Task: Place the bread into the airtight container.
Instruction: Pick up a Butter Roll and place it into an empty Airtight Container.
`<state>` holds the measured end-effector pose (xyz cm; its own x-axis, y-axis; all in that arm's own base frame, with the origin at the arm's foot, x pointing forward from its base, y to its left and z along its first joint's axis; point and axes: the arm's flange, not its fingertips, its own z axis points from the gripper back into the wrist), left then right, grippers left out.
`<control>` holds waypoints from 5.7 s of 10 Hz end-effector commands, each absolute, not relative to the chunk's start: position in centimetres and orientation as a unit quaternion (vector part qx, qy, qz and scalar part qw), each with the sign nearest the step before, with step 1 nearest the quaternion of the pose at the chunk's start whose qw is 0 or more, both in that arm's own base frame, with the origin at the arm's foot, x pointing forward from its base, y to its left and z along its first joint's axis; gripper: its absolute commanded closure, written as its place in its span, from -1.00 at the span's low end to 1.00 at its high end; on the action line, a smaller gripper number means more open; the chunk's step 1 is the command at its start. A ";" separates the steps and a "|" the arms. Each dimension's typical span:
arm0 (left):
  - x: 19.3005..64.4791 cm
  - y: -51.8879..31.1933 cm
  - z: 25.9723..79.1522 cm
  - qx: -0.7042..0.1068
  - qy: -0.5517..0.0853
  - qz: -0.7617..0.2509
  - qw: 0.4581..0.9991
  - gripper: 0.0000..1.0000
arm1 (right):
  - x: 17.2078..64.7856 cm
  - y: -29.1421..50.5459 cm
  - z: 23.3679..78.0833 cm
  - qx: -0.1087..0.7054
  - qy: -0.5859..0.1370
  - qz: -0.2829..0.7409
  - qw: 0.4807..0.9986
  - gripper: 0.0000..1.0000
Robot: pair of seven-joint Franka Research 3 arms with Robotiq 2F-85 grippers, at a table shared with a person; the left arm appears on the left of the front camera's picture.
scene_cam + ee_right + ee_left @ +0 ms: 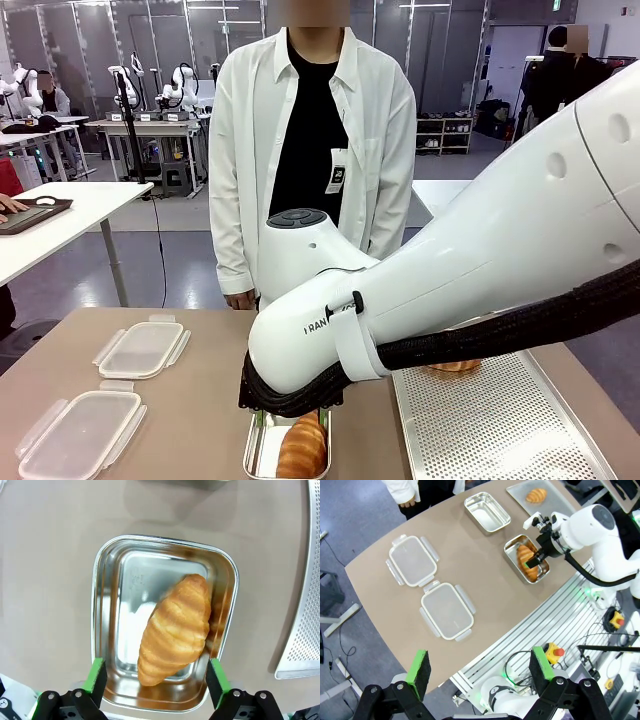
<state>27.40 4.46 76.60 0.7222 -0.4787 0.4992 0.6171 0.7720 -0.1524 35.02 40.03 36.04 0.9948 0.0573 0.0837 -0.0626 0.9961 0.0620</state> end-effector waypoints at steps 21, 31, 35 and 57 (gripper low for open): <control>27.3 4.5 76.6 -0.153 -0.221 -0.310 0.912 -1.00 | 33.0 33.9 40.8 0.014 -0.101 0.090 0.991 -1.00; 27.3 4.5 76.6 -0.153 -0.221 -0.310 0.912 -1.00 | 36.5 12.2 42.5 0.052 -0.193 0.122 0.972 -1.00; 27.3 4.5 76.6 -0.153 -0.221 -0.310 0.912 -1.00 | 40.4 5.5 43.4 0.094 -0.225 0.164 0.956 -1.00; 27.3 4.5 76.6 -0.153 -0.221 -0.310 0.912 -1.00 | 30.2 -26.7 33.8 0.252 -0.417 -0.049 0.872 -1.00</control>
<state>27.39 4.47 76.60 0.7234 -0.4778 0.4984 0.6152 0.7738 -0.1510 29.95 -26.45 34.20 0.6684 -0.3074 0.6773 -0.1054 0.8623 0.4953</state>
